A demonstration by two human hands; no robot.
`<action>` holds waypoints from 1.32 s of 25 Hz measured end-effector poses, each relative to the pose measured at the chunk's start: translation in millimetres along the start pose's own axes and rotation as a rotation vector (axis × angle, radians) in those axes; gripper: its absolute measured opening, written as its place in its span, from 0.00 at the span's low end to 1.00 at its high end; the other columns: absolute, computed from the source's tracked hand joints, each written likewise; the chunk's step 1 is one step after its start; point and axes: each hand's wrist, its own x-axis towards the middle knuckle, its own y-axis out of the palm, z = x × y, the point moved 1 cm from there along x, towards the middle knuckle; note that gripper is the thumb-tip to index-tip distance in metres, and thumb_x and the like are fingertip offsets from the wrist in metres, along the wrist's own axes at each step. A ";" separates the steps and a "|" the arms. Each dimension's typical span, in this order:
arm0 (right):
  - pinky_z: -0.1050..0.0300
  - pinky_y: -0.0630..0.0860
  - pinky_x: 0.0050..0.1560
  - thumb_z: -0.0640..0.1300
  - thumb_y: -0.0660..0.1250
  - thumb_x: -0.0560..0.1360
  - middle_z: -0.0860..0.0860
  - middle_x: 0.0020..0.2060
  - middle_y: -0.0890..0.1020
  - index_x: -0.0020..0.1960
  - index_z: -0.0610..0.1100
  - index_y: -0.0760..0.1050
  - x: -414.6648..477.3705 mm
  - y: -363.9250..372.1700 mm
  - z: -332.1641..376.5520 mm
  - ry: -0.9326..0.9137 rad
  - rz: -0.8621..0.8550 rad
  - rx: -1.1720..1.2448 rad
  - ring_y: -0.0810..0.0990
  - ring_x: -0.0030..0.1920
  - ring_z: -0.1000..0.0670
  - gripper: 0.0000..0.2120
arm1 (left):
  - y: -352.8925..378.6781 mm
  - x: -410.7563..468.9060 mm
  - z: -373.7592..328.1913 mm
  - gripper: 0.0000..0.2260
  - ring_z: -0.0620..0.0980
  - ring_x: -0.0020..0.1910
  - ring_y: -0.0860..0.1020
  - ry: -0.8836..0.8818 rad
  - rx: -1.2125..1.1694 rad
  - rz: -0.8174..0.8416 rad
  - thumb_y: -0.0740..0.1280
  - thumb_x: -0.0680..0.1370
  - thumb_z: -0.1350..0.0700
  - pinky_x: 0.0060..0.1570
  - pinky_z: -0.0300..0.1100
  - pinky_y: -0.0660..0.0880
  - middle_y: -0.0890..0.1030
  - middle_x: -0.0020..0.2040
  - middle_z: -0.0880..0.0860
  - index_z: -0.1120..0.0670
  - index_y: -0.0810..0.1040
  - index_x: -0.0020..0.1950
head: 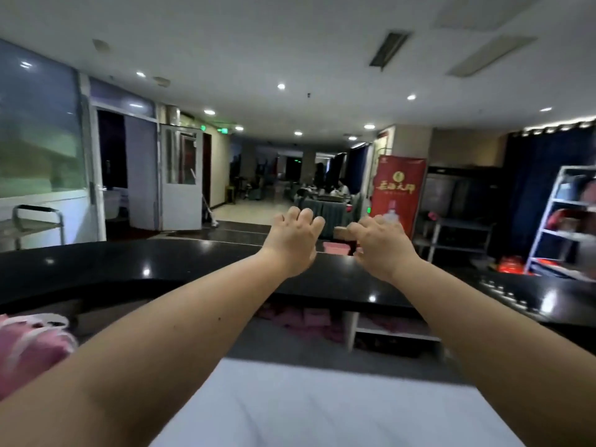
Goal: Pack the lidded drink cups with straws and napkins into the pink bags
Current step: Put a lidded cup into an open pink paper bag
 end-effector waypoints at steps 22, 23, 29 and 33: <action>0.50 0.66 0.58 0.49 0.62 0.75 0.51 0.59 0.74 0.64 0.50 0.70 -472.5 13.1 -530.9 0.864 0.397 -0.360 0.69 0.61 0.45 0.17 | 9.9 165.3 -747.7 0.22 0.58 0.63 0.67 0.741 -0.636 -0.047 0.63 0.75 0.48 0.56 0.51 0.67 0.70 0.64 0.54 0.52 0.66 0.67; 0.49 0.66 0.58 0.49 0.62 0.75 0.51 0.59 0.74 0.64 0.50 0.70 -471.5 19.7 -545.3 0.856 0.404 -0.385 0.69 0.61 0.45 0.17 | 13.6 179.8 -761.9 0.21 0.57 0.61 0.68 0.755 -0.644 -0.073 0.63 0.74 0.48 0.56 0.51 0.67 0.71 0.62 0.54 0.51 0.67 0.65; 0.50 0.66 0.59 0.50 0.63 0.75 0.51 0.59 0.74 0.65 0.51 0.70 -450.1 89.3 -621.4 0.911 0.348 -0.279 0.68 0.61 0.46 0.19 | 73.2 248.5 -815.8 0.19 0.56 0.61 0.69 0.785 -0.723 -0.073 0.62 0.75 0.47 0.58 0.52 0.67 0.73 0.61 0.51 0.50 0.68 0.64; 0.50 0.68 0.59 0.51 0.65 0.74 0.51 0.59 0.75 0.64 0.50 0.70 -438.4 170.3 -648.2 0.903 0.384 -0.142 0.70 0.59 0.45 0.19 | 165.3 268.0 -835.0 0.21 0.55 0.62 0.70 0.770 -0.721 0.016 0.64 0.75 0.44 0.57 0.51 0.67 0.74 0.62 0.51 0.50 0.69 0.66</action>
